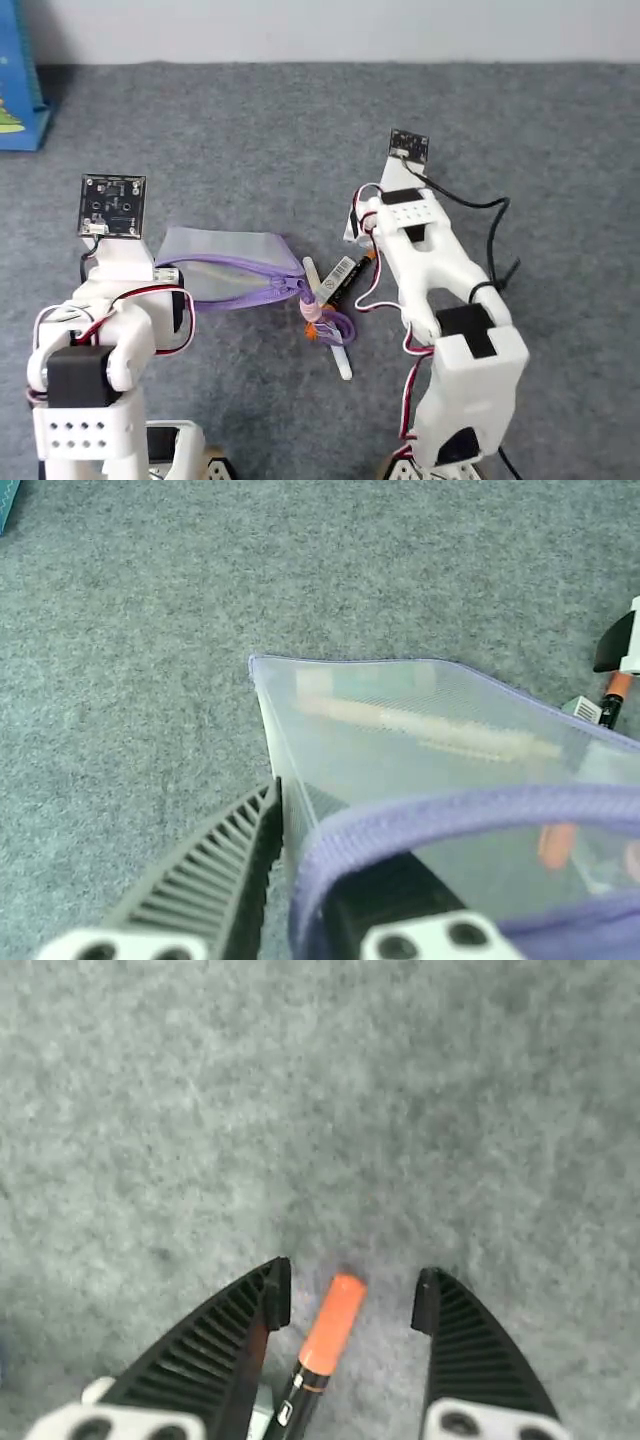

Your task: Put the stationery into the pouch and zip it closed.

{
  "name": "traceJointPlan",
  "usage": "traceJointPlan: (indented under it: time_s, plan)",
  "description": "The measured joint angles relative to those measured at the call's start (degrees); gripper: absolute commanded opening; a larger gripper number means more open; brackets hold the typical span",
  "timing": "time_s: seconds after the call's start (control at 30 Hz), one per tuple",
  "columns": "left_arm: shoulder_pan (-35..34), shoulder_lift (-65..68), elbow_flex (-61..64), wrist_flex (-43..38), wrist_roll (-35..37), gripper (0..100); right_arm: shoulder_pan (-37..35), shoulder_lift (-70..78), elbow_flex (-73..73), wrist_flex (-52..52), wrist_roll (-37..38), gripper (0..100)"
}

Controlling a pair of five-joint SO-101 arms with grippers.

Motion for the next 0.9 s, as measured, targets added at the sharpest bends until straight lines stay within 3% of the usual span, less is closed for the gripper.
traceJointPlan:
  time_s: [0.2, 0.57, 0.77, 0.9]
  plan:
    - [0.00, -0.09, 0.88, -0.18, 0.00, 1, 0.44, 0.18, -1.05, 3.34, 0.18, 0.2]
    - [0.00, -0.09, 0.88, -0.35, 0.00, 1, 0.44, 0.35, -2.46, 10.46, 0.18, 5.2]
    - [0.00, -0.09, 0.88, -0.35, 0.00, 1, 0.09, -0.97, -2.11, 16.88, 0.18, 20.3]
    - [0.00, -0.09, 0.88, -0.35, 0.00, 1, 0.00, -3.16, -2.11, 22.95, 0.18, 20.7]
